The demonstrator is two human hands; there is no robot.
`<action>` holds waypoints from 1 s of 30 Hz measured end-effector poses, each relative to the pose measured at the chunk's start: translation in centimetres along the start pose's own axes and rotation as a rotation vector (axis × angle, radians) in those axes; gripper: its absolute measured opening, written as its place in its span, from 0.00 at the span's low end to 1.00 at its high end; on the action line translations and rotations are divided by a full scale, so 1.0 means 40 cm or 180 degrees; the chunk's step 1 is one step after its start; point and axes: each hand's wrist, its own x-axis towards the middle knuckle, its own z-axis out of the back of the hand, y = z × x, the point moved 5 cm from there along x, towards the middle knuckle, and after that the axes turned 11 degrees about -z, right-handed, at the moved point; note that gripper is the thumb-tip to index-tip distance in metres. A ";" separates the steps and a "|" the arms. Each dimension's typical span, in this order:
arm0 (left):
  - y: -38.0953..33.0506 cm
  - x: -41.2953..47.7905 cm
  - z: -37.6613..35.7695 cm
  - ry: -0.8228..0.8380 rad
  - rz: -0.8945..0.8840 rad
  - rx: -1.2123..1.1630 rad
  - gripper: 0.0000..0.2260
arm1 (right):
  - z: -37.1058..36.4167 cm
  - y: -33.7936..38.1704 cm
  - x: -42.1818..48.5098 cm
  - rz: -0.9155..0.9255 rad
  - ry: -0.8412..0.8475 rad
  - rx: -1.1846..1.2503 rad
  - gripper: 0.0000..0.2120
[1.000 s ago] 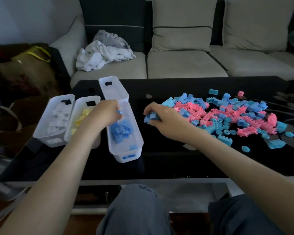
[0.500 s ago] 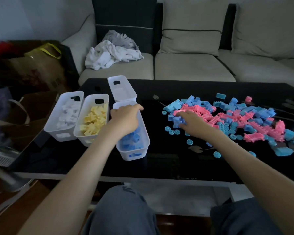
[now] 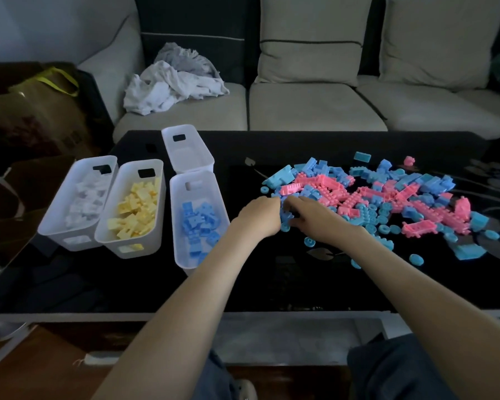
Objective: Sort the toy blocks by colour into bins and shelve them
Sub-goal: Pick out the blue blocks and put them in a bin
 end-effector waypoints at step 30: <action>0.101 -0.124 0.187 -0.0303 0.0072 0.1537 0.13 | 0.044 0.038 0.032 -0.0437 -0.0676 -0.0362 0.15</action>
